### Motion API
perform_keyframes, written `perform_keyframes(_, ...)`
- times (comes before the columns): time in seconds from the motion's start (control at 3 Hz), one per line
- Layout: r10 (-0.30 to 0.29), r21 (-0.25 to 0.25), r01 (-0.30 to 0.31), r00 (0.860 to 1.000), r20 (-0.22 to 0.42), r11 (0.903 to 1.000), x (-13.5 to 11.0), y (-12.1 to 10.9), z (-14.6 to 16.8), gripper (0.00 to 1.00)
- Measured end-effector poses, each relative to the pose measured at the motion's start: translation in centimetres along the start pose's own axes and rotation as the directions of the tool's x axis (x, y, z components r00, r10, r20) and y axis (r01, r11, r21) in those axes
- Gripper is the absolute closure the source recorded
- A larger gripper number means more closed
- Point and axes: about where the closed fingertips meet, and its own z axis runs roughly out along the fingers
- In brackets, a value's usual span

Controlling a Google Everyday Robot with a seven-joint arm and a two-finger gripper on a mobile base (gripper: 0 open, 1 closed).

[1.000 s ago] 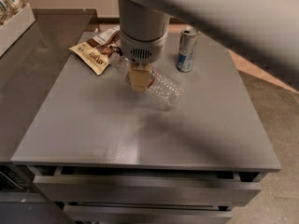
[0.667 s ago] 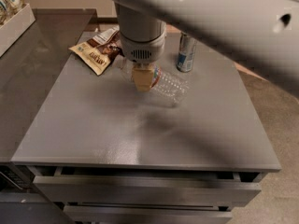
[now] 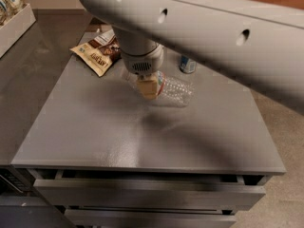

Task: Knock water bottle over

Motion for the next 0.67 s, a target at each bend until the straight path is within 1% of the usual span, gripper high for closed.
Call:
perform_keyframes(0.33,-0.049,-0.026,0.048,0.998,-0.028,0.9985,-0.39,1.09,1.34,0.00)
perform_keyframes(0.67,-0.049,-0.026,0.048,0.998,-0.028,0.9985,-0.39,1.08,1.34,0.00)
